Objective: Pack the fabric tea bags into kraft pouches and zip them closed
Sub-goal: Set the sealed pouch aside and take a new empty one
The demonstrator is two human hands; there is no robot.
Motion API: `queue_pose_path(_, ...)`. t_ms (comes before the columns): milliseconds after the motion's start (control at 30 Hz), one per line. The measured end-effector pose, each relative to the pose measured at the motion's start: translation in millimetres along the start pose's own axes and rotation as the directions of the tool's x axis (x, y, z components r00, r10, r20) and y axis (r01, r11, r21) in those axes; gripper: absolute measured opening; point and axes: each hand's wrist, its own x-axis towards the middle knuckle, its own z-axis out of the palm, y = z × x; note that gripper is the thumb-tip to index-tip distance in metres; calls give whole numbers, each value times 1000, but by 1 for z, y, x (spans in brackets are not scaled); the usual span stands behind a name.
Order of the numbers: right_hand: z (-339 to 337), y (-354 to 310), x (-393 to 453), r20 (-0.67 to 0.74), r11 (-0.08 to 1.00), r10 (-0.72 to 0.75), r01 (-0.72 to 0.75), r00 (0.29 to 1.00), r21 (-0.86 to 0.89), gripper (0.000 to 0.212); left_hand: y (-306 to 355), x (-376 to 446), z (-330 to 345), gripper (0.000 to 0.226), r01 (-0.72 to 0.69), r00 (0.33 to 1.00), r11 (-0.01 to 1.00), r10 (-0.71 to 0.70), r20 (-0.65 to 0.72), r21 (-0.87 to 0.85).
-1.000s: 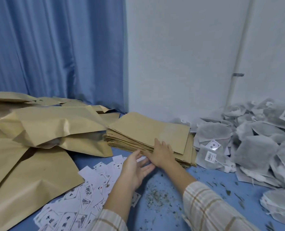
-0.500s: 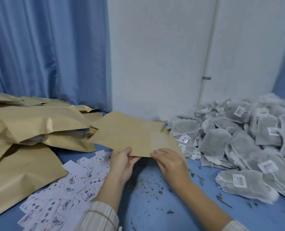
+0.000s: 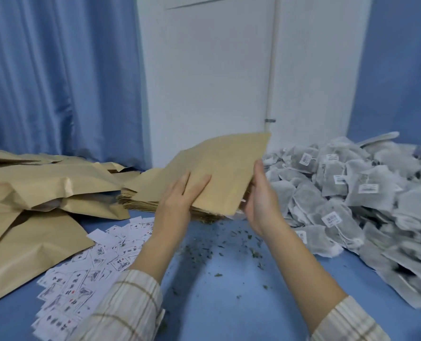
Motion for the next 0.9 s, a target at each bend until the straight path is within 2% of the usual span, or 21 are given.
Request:
queue_pose_path(33, -8, -3, -2, -42, 998, 36, -33, 998, 49, 32, 2, -5, 0, 83, -38, 999, 997, 37, 13, 66)
queue_pose_path(67, -18, -3, -4, -94, 998, 56, -52, 994, 42, 27, 3, -10, 2, 83, -54, 995, 991, 43, 90, 122)
queue_pose_path(100, -28, 0, -6, -150, 997, 69, -70, 986, -7, 21, 5, -17, 4, 84, -48, 974, 983, 6, 227, 177)
queue_pose_path(133, -40, 6, -6, -205, 993, 82, -97, 975, -66, 18, 7, -24, 7, 82, -30, 917, 975, -59, 394, 218)
queue_pose_path(200, -61, 22, -7, -274, 976, 146, -184, 951, -119, 13, 17, -37, 16, 88, 42, 732, 977, -171, 660, 207)
queue_pose_path(233, -70, 30, -9, -285, 965, 190, -232, 940, -124, 11, 23, -43, 23, 96, 89, 651, 981, -188, 735, 172)
queue_pose_path(300, -83, 46, -12, -287, 946, 257, -302, 923, -121, 10, 41, -52, 35, 105, 222, 562, 974, -162, 811, 41)
queue_pose_path(367, -94, 59, -15, -293, 944, 277, -317, 915, -97, 11, 58, -55, 45, 98, 396, 553, 910, -129, 823, -124)
queue_pose_path(467, -106, 73, -18, -304, 954, 262, -294, 916, -62, 7, 79, -55, 63, 66, 531, 668, 807, -210, 714, -260)
queue_pose_path(533, -110, 79, -20, -321, 963, 242, -267, 916, -37, 9, 89, -56, 76, 46, 550, 736, 801, -328, 593, -239)
queue_pose_path(567, -111, 81, -21, -325, 967, 233, -254, 917, -24, 9, 95, -56, 81, 42, 577, 738, 787, -387, 553, -219)
queue_pose_path(733, -109, 81, -24, -283, 964, 222, -254, 933, -83, 10, 107, -55, 93, 39, 748, 632, 626, -574, 521, -220)
queue_pose_path(900, -111, 85, -27, -216, 955, 254, -279, 943, -96, 8, 98, -57, 101, 30, 793, 609, 499, -632, 480, -349)
